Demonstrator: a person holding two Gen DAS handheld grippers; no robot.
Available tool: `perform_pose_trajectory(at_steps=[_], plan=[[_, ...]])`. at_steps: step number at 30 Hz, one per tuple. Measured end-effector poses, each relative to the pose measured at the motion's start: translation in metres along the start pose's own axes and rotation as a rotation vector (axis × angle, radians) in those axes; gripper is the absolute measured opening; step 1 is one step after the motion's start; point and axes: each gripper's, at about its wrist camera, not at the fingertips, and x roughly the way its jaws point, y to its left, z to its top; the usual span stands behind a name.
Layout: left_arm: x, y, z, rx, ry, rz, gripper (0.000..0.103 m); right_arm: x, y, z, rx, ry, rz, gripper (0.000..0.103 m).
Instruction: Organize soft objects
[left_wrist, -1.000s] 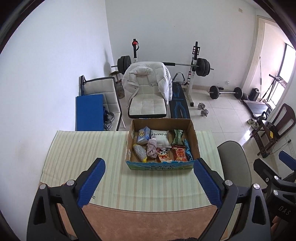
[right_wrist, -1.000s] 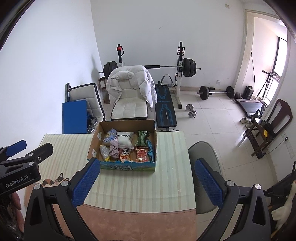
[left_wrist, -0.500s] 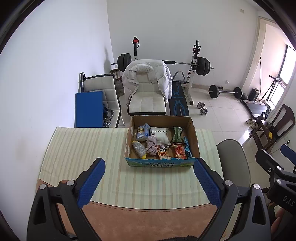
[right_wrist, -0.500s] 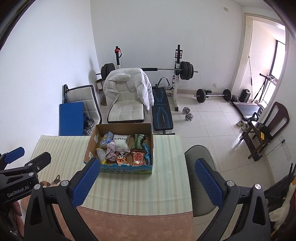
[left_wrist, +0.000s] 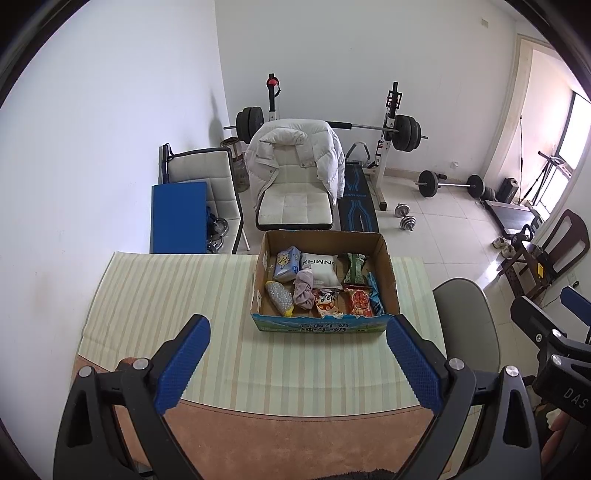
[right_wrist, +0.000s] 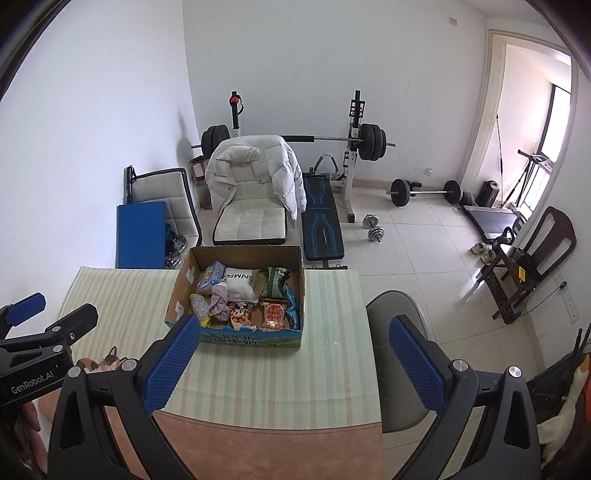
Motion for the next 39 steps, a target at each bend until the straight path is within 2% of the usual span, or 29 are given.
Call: perform_pose_trajectory(at_steps=[39], plan=[[-0.0045,-0.0061,-0.003,-0.002,-0.004,-0.004,0.098,0.0034,-0.0035,-0.0035,-0.012,0.005,0.017,0.103]])
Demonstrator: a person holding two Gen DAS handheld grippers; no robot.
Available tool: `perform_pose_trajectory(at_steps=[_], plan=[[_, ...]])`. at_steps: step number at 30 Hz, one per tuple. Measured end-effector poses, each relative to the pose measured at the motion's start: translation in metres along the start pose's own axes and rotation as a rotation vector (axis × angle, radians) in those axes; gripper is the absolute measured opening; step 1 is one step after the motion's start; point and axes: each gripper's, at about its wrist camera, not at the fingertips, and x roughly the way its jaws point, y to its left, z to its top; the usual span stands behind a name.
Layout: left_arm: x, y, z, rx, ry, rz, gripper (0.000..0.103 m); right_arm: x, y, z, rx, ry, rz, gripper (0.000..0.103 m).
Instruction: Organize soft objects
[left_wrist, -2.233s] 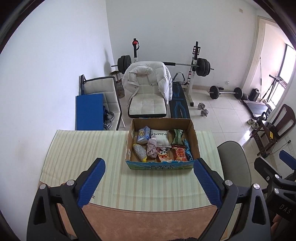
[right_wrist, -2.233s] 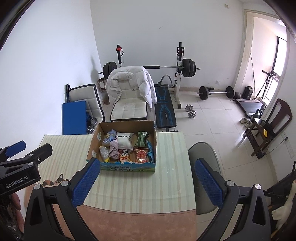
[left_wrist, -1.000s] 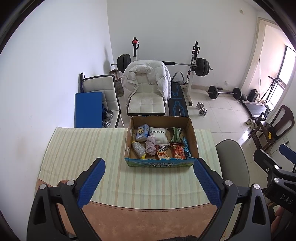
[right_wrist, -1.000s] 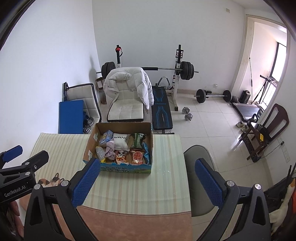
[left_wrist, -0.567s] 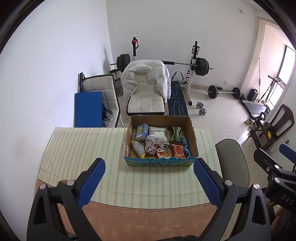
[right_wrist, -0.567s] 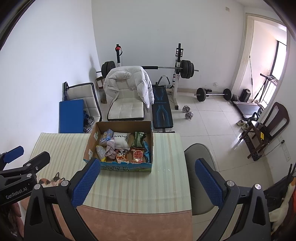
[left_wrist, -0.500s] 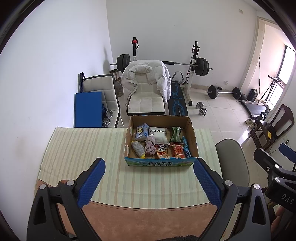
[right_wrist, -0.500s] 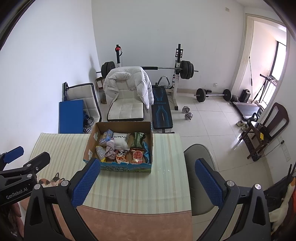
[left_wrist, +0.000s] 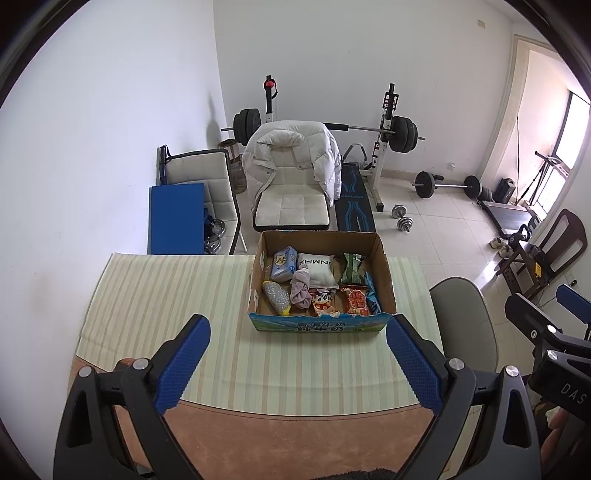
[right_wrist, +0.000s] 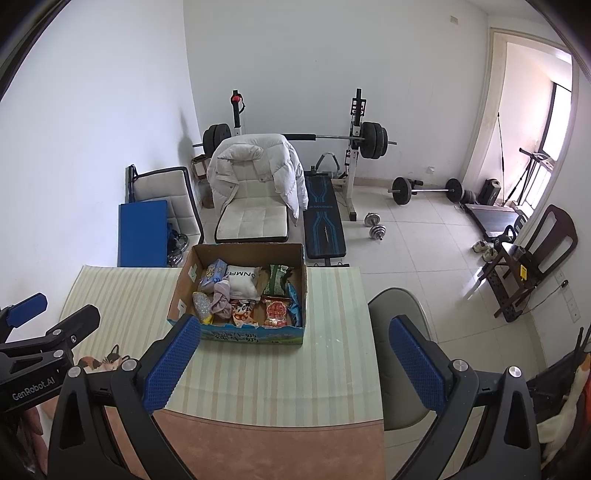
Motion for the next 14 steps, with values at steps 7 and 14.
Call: perform_pose_trajectory(at_steps=[7,14], plan=[[-0.0009,0.0002,0.0,-0.002,-0.002,0.002,0.098,-0.0003,0.0025,0.0029,-0.007,-0.003,0.001,0.103],[-0.0047,-0.0002,0.001,-0.004,-0.018,0.006,0.098,-0.0008,0.0031,0.0037,-0.006,-0.005,0.001,0.103]])
